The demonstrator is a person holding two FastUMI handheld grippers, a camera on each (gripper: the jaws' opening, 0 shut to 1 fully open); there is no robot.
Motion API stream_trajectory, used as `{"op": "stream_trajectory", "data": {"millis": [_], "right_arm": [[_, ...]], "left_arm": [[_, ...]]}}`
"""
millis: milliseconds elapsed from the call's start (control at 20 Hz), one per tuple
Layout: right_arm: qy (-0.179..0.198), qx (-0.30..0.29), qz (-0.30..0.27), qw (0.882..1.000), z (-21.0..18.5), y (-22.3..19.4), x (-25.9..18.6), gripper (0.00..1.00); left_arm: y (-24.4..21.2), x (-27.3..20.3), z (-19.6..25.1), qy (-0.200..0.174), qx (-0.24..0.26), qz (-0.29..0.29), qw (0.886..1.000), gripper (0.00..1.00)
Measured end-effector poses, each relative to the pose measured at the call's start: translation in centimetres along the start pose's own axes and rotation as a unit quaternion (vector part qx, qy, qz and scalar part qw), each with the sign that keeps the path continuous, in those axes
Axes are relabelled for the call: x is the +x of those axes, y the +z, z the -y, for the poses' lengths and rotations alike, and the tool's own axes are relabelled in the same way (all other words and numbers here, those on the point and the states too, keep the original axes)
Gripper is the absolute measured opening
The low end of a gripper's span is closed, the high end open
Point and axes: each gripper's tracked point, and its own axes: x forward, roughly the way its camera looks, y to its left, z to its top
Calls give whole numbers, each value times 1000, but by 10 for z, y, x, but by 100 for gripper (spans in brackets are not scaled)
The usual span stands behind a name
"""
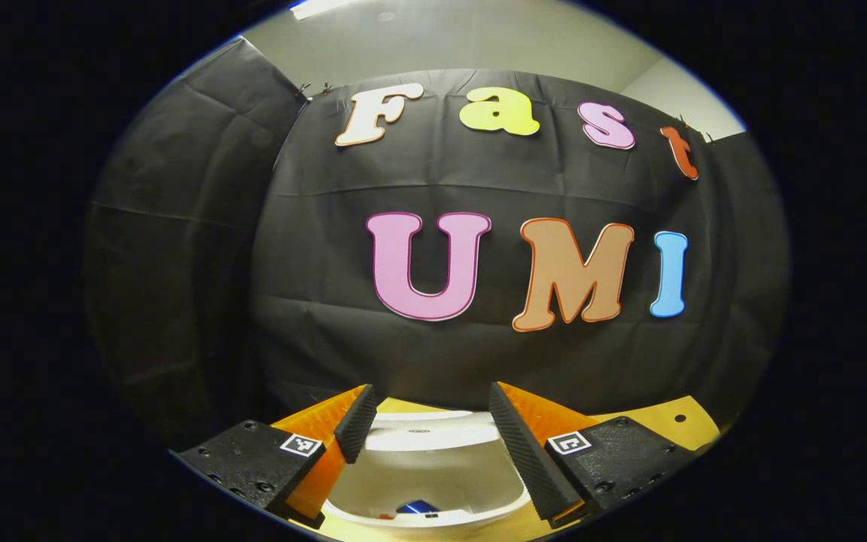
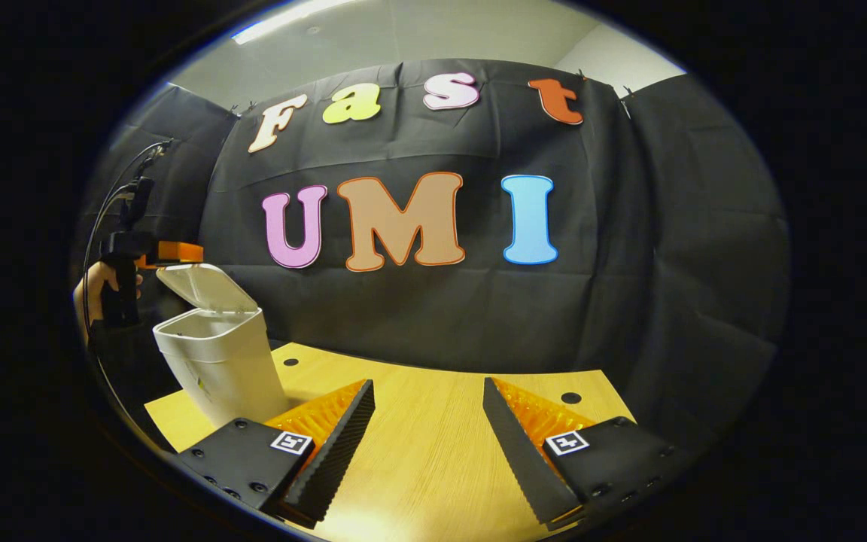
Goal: Press the lid of the desktop garbage bin to open it, pick up the crumpled paper on the desktop and throw it into the bin, then pick up the pop can on the desktop and drop it into the bin, and finally close the garbage bin lid.
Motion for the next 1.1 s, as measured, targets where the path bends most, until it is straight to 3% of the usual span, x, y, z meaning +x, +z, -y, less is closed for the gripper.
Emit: {"op": "stream_trajectory", "data": {"millis": [500, 950, 1100], "right_arm": [[9, -8, -8, 1000, -5, -8, -1, 96], [1, 5, -12, 1000, 7, -15, -3, 96], [-1, 8, -20, 1000, 11, -21, -4, 100]], "left_arm": [[-55, -20, 13, -4, -6, -49, 999, 95], [-100, -30, 12, 6, 30, -105, 994, 94], [-101, -29, 12, 8, 30, -96, 995, 94]]}}
